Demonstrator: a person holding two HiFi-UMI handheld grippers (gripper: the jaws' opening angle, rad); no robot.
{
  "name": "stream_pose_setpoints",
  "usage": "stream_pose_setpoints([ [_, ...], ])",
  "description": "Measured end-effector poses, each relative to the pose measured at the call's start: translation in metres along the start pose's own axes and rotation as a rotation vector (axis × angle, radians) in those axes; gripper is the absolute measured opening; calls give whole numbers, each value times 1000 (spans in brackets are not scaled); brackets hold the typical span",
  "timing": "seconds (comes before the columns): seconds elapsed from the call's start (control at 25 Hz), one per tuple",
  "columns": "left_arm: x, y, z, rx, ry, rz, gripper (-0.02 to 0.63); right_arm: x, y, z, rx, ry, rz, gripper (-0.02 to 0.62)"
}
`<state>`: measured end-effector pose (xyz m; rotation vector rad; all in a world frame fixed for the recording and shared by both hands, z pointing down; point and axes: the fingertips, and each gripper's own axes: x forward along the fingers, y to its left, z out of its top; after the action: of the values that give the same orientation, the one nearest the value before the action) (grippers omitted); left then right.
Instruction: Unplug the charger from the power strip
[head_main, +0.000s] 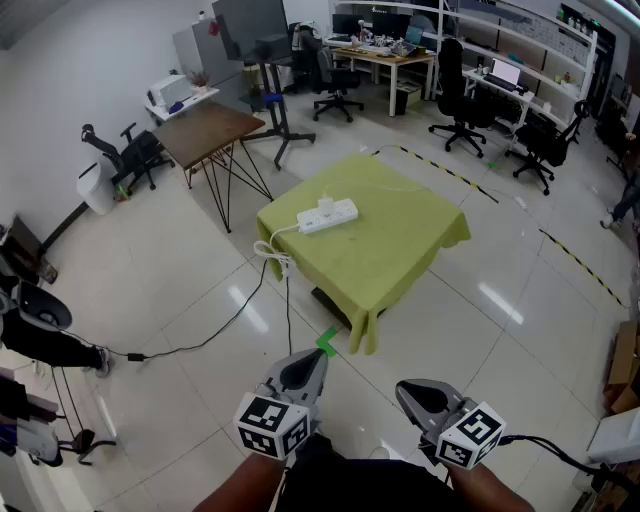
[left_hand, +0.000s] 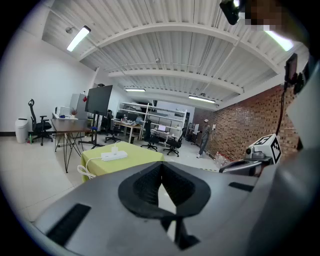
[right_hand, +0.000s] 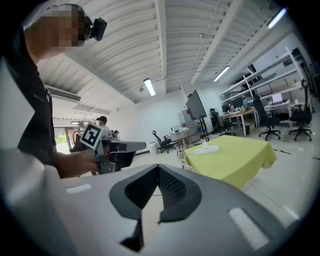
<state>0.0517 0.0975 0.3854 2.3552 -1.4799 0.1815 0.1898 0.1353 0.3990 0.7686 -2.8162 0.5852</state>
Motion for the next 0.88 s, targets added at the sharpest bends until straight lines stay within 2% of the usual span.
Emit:
stream_pose_setpoints([
  [0.32, 18, 36, -9, -31, 18, 19, 6, 37, -19, -11, 33, 52, 5, 3],
  [0.52, 28, 83, -5, -33, 24, 8, 6, 86, -26, 8, 3, 47, -3, 3],
  [0.68, 31, 126, 13, -23, 8, -5, 6, 127, -21, 32, -27, 20, -16, 3],
  [0.88, 32, 166, 31, 0, -10, -51, 6, 172, -13, 51, -46, 0, -49, 3],
])
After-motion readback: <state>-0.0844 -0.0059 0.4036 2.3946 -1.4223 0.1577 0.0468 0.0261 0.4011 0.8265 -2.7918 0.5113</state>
